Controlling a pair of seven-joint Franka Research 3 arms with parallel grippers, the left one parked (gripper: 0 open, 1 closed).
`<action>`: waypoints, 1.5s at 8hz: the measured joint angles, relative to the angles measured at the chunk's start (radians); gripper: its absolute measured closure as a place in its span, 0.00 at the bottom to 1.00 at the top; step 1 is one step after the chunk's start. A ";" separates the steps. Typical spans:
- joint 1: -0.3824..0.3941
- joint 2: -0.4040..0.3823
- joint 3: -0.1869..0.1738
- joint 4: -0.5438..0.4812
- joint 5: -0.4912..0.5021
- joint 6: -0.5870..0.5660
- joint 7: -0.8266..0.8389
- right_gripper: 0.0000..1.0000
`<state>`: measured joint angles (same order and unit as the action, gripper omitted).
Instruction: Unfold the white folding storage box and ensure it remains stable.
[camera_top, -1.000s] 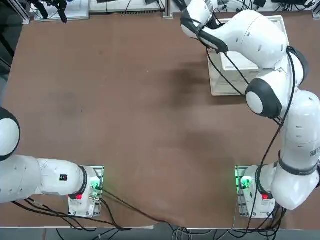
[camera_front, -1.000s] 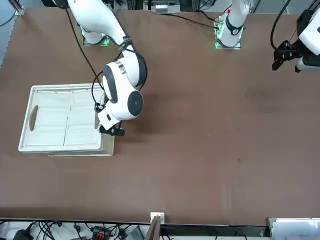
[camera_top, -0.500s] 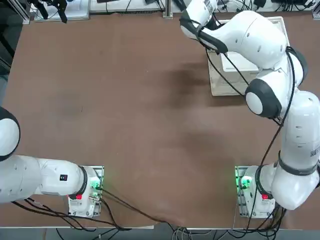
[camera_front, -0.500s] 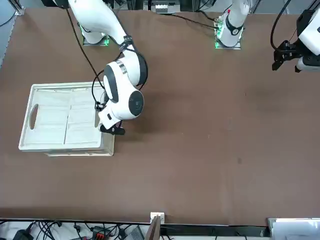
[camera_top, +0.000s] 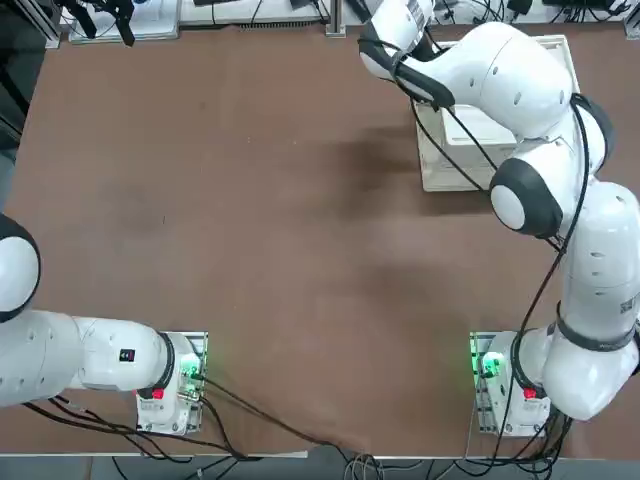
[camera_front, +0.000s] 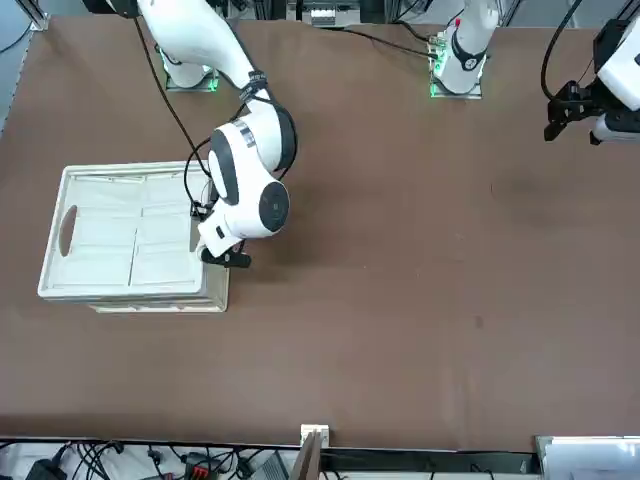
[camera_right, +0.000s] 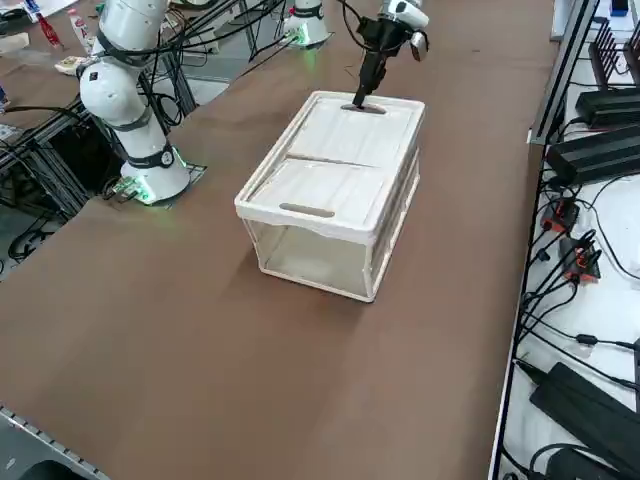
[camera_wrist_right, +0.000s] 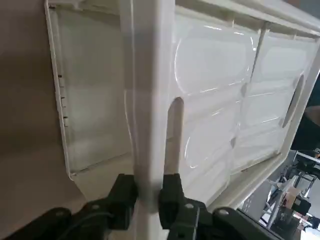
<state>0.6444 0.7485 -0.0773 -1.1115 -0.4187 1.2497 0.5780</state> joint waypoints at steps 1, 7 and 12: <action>0.002 0.000 0.000 0.001 -0.002 -0.009 -0.012 0.58; 0.010 -0.031 -0.013 0.023 -0.021 -0.072 -0.067 0.00; -0.127 -0.175 -0.036 0.049 0.113 -0.093 -0.281 0.20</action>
<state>0.5170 0.5738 -0.1137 -1.0623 -0.3060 1.1568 0.2975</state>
